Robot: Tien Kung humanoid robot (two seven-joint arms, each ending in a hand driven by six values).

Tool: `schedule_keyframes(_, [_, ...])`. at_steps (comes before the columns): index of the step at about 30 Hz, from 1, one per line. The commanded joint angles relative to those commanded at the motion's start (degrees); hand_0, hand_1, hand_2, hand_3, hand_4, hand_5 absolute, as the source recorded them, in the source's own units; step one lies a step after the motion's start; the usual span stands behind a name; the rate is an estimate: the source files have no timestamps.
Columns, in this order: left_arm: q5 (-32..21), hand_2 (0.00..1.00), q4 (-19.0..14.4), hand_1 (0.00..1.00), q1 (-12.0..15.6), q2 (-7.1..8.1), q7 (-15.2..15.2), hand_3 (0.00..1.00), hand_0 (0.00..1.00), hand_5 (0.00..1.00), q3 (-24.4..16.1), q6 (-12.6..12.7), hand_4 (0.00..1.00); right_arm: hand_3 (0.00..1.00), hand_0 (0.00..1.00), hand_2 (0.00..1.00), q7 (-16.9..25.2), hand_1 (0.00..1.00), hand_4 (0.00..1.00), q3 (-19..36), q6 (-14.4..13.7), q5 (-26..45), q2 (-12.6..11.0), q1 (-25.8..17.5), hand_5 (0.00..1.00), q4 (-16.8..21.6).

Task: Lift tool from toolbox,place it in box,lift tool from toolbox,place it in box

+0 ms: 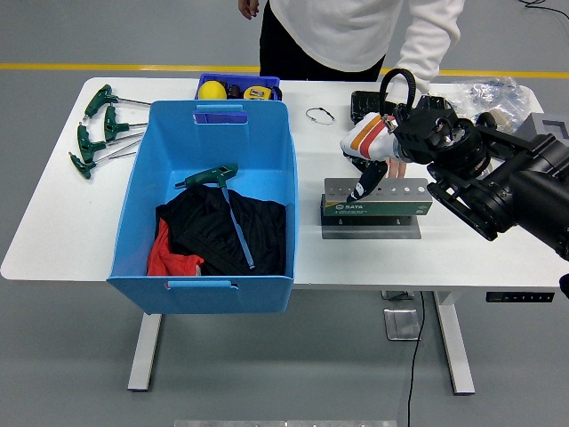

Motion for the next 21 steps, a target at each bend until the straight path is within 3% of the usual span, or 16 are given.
schedule_keyframes(1, [0.11, 0.494, 0.00, 0.489, 0.02, 0.00, 0.02, 0.683, 0.536, 0.651, -0.12, 0.00, 0.730, 0.242, 0.337, 0.249, 0.01, 0.205, 0.998, -0.06, -0.07, 0.16, -0.04, 0.03, 0.743, -0.01])
schedule_keyframes(2, [0.21, 0.493, 0.00, 0.488, 0.04, 0.00, 0.03, 0.683, 0.534, 0.648, -0.23, 0.01, 0.730, 0.197, 0.271, 0.212, 0.00, 0.173, 0.998, -0.09, -0.10, 0.27, -0.08, 0.05, 0.742, -0.02])
schedule_keyframes(14, [2.58, 0.494, 0.00, 0.487, 0.14, 0.07, 0.55, 0.682, 0.535, 0.649, -2.32, 0.15, 0.730, 0.182, 0.242, 0.194, -0.16, 0.153, 0.998, -0.29, 0.53, 1.39, -0.45, 1.02, 0.739, 0.36])
schedule_keyframes(21, [3.15, 0.487, 0.00, 0.478, 0.44, 0.14, 0.54, 0.682, 0.534, 0.649, -3.33, 0.55, 0.729, 0.131, 0.165, 0.144, 0.28, 0.095, 0.998, 0.00, -0.17, 1.79, -0.99, 1.82, 0.742, 1.15])
